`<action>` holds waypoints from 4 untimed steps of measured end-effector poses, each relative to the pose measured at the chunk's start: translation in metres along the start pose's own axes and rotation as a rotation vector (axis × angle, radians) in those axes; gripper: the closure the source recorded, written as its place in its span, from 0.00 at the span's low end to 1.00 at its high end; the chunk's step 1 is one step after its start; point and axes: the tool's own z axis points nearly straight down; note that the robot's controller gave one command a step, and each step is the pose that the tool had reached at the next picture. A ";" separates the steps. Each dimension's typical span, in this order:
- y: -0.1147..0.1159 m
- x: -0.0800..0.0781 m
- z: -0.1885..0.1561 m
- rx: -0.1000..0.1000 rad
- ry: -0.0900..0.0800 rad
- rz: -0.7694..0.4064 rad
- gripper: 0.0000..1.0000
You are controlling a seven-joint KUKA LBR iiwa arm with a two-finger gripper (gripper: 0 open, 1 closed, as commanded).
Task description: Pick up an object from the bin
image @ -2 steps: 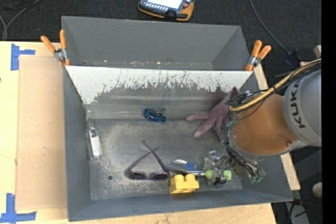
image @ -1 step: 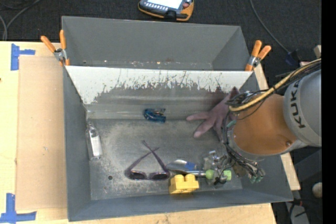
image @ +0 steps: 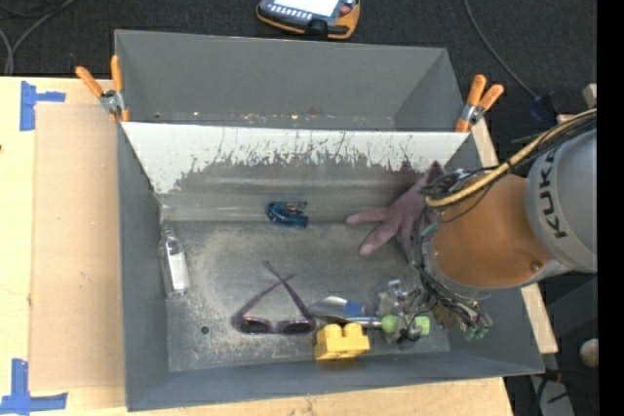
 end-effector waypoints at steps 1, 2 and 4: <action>0.030 -0.005 0.000 -0.003 0.002 -0.122 1.00; 0.022 -0.009 -0.102 -0.003 0.007 -0.037 1.00; 0.030 -0.005 -0.098 -0.004 0.008 -0.040 1.00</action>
Offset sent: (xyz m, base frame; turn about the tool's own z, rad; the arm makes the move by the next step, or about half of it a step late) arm 0.0084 0.0202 0.1546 0.0040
